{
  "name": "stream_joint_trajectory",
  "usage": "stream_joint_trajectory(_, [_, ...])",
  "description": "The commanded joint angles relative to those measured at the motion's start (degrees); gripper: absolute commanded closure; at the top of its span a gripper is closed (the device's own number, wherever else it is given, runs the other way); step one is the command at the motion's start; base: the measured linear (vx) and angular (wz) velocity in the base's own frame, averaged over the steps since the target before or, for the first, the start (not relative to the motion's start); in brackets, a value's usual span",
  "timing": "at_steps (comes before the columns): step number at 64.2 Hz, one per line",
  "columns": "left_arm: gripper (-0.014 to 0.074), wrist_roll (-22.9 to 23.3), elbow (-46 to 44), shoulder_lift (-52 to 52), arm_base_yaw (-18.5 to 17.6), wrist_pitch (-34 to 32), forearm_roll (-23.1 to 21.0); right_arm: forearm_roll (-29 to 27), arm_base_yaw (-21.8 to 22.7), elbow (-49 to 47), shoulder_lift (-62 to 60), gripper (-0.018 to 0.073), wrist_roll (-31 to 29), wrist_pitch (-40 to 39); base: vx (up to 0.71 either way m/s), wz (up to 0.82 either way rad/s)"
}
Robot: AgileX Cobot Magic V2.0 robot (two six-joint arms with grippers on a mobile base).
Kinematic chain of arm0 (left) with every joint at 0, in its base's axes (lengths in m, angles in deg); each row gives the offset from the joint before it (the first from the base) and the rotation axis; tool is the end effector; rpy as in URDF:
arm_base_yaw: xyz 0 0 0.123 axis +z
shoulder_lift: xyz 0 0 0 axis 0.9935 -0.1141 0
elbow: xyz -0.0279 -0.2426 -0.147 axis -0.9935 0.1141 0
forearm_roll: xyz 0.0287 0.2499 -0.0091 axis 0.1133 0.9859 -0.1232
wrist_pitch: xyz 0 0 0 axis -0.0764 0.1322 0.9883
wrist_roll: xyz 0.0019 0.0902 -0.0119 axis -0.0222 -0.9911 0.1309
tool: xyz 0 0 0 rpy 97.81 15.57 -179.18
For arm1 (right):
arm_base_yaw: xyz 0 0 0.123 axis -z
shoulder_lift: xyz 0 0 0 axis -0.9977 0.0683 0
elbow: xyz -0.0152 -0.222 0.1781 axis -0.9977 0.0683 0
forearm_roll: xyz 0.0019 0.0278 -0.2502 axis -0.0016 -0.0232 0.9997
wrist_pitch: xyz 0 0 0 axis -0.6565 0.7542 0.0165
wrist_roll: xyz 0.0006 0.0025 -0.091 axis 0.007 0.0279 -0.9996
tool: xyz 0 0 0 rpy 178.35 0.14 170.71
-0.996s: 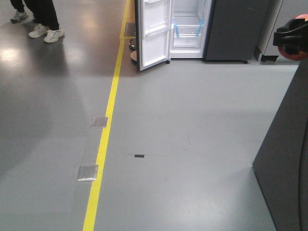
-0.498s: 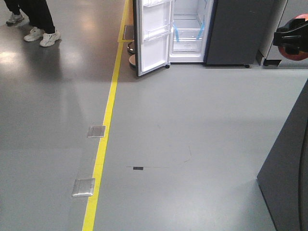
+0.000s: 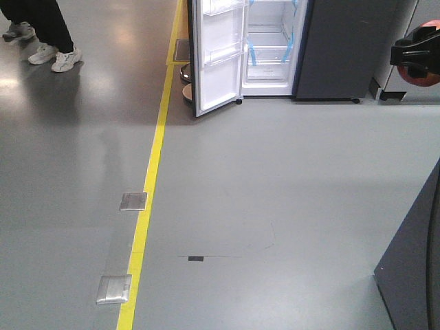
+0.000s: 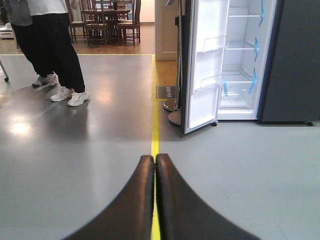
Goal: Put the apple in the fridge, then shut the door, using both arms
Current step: 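Drive the base toward the open white refrigerator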
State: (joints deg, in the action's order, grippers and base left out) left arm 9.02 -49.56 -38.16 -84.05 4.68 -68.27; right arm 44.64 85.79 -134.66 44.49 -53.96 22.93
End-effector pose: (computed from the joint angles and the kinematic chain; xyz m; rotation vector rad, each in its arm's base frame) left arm 0.0561 0.0040 0.1907 -0.0850 1.6593 -0.0189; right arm 0.3011 0.0018 0.4019 -0.0621 1.9367 -0.0317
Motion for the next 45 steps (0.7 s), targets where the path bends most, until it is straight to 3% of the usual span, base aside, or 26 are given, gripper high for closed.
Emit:
stream_joint_trajectory(1, [0.0602, 0.1, 1.7, 0.8, 0.0, -4.2, 0.0, 0.1, 0.2, -1.7, -1.9, 0.0489, -0.4, -4.8, 0.17, -0.01])
stream_joint_trajectory(45, [0.0602, 0.1, 1.7, 0.8, 0.0, -4.2, 0.0, 0.1, 0.2, -1.7, -1.9, 0.0489, -0.4, -4.8, 0.17, -0.01])
